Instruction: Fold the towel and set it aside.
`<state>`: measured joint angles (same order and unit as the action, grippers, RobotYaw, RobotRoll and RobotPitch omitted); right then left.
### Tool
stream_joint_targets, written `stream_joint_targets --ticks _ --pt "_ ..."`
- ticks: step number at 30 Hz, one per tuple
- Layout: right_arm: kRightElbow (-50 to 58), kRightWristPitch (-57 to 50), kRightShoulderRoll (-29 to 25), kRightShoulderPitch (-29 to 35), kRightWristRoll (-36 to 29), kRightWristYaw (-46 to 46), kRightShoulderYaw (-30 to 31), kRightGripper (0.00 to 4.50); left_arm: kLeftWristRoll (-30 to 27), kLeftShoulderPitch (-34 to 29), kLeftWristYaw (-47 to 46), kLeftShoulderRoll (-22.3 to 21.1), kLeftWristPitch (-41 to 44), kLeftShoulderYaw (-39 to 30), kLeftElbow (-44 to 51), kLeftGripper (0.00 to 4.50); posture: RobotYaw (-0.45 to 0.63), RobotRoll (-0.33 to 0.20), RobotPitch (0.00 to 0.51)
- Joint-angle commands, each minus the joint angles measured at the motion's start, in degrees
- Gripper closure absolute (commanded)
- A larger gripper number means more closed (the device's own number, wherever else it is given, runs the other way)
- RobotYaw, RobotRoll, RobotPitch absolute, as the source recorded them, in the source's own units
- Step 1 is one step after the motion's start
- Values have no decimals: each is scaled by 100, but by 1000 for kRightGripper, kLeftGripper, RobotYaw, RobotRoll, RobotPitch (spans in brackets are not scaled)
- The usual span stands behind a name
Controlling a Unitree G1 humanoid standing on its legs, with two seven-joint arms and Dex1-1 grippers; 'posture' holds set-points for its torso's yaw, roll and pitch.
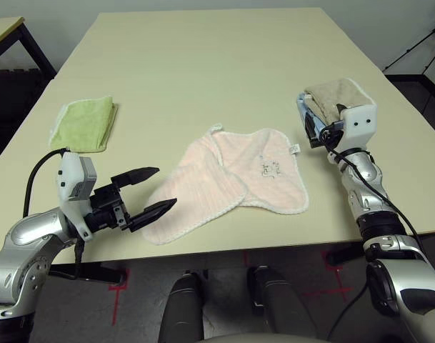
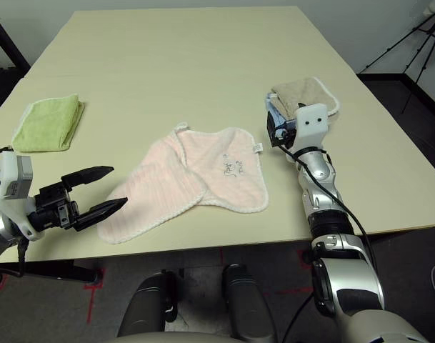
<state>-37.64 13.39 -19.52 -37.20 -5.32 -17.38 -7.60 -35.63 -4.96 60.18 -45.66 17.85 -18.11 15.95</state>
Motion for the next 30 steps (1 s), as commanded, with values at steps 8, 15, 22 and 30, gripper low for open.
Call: stream_joint_targets --ticks 8,15,22,30 --pt "450 -2557 -1020 -595 -820 -2409 167 20 160 67 17 -58 -118 -32 -161 0 -42 0 127" --pt "471 -4326 -1819 -1055 -985 -3840 484 20 219 16 -20 -69 -136 -51 -152 0 -32 0 131" --pt "484 -5954 -1860 -1141 -1165 -3944 472 20 260 -73 -94 -39 -115 -57 -72 0 -24 0 139" --pt "605 -6729 -1520 -887 -1149 -3625 658 20 252 -162 -169 -38 -75 -19 44 0 -15 0 142"
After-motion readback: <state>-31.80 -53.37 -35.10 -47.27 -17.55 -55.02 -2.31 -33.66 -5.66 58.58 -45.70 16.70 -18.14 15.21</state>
